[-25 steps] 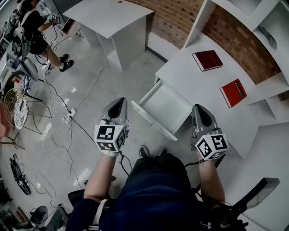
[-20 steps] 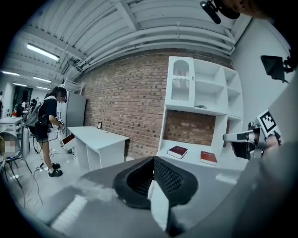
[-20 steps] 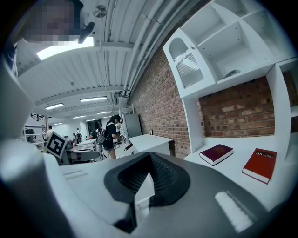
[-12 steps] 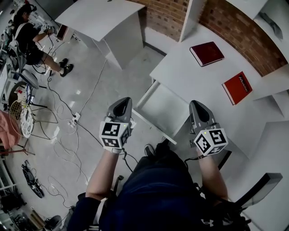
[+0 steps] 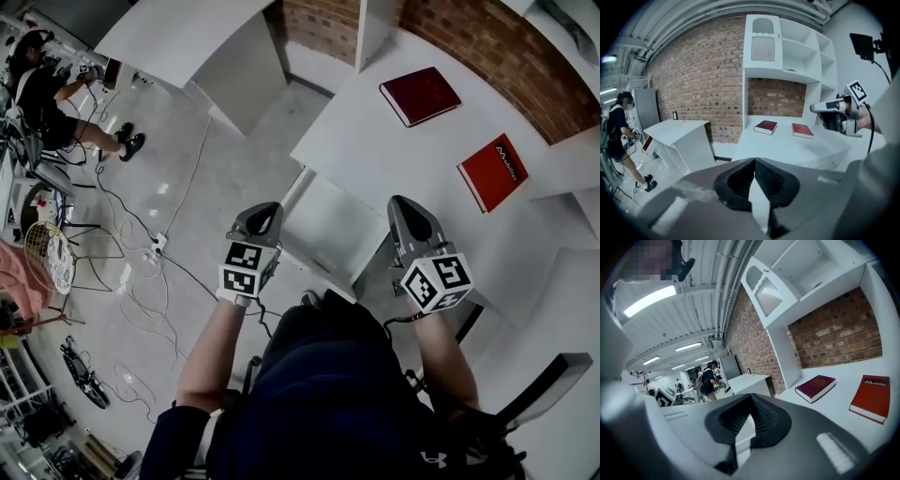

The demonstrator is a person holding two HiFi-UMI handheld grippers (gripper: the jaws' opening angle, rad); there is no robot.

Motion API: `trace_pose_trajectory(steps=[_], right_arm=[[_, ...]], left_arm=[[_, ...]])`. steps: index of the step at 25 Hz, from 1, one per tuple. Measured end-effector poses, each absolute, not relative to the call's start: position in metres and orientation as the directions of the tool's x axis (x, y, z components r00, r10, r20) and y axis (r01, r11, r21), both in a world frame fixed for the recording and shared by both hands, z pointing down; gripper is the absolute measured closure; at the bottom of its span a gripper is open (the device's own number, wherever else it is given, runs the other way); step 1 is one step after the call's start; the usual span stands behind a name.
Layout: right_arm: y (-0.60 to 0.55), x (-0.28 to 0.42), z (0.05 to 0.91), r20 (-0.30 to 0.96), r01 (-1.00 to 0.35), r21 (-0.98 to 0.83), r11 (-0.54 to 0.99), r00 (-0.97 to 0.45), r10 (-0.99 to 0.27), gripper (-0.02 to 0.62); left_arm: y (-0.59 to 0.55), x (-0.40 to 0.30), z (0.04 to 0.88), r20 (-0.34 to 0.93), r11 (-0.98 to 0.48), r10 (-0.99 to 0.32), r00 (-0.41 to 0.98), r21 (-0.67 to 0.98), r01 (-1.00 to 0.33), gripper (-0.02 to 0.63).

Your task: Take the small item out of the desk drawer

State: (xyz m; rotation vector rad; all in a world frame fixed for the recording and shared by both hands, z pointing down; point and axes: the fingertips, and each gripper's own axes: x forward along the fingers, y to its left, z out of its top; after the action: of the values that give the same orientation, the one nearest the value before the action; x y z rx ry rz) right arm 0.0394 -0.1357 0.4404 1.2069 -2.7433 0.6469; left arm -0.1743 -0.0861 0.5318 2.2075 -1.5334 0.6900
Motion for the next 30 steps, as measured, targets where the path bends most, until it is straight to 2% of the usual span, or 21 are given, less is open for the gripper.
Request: trace_pose_trajectory(steps=[10,16,20,23,27,30], right_arm=[[-0.149,0.069,0.462,0.278,-0.758,-0.383,0.527,-0.639,-0.717,0.592],[-0.153,0.09,0.48,0.316,-0.822,-0.382,0.422,-0.545,-0.777,0.592],[-0.137,0.102,0.497,0.356,-0.858,-0.387,0.337,-0.476,-0.804,0.592],[-0.13,0.108,0.505,0.372,-0.874,-0.392,0.287,-0.436,-0.82,0.592],[-0.121,0.116,0.512,0.384,-0.886,-0.407,0.22,-0.385,-0.839,0.592],[-0.116,0.129,0.524,0.398,-0.895,-0.415,0.165,-0.342,-0.851,0.592]], left_arm=[[-0.111,-0.128,0.589,0.712,-0.546,-0.581,0.394,0.018,-0.838,0.598],[-0.123,-0.103,0.647,0.792,-0.728,-0.397,0.465,0.037,-0.684,0.572],[-0.104,-0.087,0.689,0.848,-0.843,-0.208,0.487,0.097,-0.529,0.554],[-0.085,-0.076,0.716,0.877,-0.92,-0.04,0.479,0.154,-0.359,0.531],[-0.054,-0.063,0.753,0.901,-0.97,0.169,0.399,0.225,-0.097,0.508],[-0.037,-0.053,0.777,0.898,-0.954,0.293,0.327,0.297,0.038,0.499]])
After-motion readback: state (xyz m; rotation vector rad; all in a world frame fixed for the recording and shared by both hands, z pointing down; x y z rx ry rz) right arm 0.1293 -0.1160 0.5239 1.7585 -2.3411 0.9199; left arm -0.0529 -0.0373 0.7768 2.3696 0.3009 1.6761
